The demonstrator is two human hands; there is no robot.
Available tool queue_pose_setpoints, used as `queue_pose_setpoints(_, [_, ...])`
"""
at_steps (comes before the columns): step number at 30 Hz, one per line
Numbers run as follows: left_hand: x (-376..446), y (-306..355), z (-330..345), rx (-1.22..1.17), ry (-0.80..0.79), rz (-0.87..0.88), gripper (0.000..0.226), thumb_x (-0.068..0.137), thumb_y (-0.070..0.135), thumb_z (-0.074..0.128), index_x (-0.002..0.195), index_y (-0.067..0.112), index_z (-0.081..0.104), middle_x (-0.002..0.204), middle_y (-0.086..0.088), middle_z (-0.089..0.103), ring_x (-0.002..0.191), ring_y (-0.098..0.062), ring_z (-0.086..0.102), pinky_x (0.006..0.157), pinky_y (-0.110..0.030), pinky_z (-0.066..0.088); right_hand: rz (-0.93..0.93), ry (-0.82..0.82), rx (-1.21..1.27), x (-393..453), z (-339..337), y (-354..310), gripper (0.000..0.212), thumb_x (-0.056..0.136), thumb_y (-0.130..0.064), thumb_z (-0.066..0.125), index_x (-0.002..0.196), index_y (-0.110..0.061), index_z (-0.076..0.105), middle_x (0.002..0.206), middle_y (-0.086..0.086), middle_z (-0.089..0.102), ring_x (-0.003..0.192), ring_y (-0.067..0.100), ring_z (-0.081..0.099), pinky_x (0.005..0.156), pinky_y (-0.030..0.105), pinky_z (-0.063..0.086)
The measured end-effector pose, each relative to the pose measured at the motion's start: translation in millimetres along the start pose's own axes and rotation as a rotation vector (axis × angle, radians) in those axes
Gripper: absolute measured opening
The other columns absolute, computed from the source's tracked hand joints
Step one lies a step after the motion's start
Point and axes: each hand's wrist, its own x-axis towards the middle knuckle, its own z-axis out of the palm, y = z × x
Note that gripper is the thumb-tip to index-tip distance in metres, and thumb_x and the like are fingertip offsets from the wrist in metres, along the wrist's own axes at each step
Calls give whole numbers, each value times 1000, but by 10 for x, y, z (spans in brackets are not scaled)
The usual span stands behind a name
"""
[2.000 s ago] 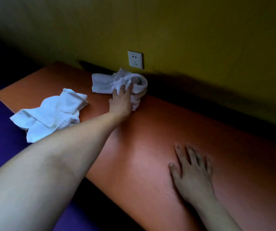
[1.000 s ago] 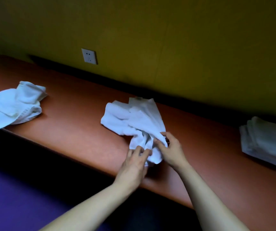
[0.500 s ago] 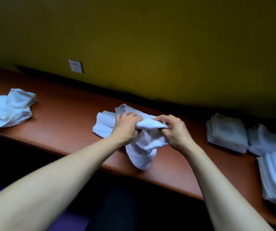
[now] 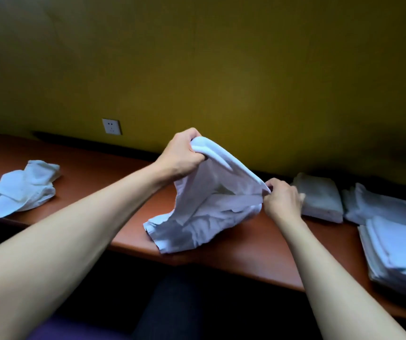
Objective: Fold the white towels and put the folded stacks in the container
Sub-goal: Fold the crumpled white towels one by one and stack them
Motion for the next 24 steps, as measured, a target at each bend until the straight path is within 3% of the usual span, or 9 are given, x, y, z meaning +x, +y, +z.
queue_pose_setpoints(4, [0, 258, -214, -89, 20, 12, 19, 58, 11, 61, 70, 23, 52, 64, 9, 53, 52, 3, 43, 49, -15, 36, 111, 9, 159, -105, -29, -27, 15, 83, -16, 55, 95, -24, 60, 100, 8, 70, 105, 34, 60, 88, 41, 36])
queue_pose_setpoints(8, [18, 416, -437, -199, 128, -3, 20, 54, 10, 61, 68, 22, 53, 64, 7, 54, 53, 2, 45, 51, -17, 38, 164, 14, 183, -81, -146, -173, 17, 84, -16, 56, 98, -24, 62, 106, 9, 70, 109, 35, 60, 92, 40, 38])
queue_pose_setpoints(12, [65, 556, -659, -286, 180, -5, 20, 60, 6, 62, 70, 20, 52, 66, 0, 53, 59, -10, 48, 54, -22, 39, 170, -170, 159, -108, -33, -268, 17, 86, -25, 62, 101, -25, 70, 115, 8, 70, 116, 31, 61, 97, 38, 40])
queue_pose_setpoints(15, [75, 667, -756, -300, 150, 21, 21, 63, 2, 58, 67, 22, 53, 61, 5, 55, 56, -7, 50, 53, -21, 41, 182, -281, 106, -282, 243, -298, 20, 86, -25, 60, 103, -22, 71, 115, 7, 71, 116, 29, 62, 96, 37, 40])
queue_pose_setpoints(19, [58, 659, -928, -296, 160, 29, 21, 61, 3, 60, 69, 21, 54, 66, 0, 56, 61, -12, 52, 56, -23, 42, 238, -225, 51, -431, 466, -266, 25, 91, -18, 53, 110, -20, 68, 119, 7, 69, 117, 27, 62, 95, 36, 41])
queue_pose_setpoints(24, [64, 535, -1370, -215, 223, 32, 19, 61, 8, 60, 70, 22, 52, 65, 4, 53, 56, -5, 50, 54, -21, 42, 393, -90, 91, -296, 350, 130, 25, 92, -11, 52, 109, -14, 70, 117, 17, 68, 113, 36, 64, 94, 42, 48])
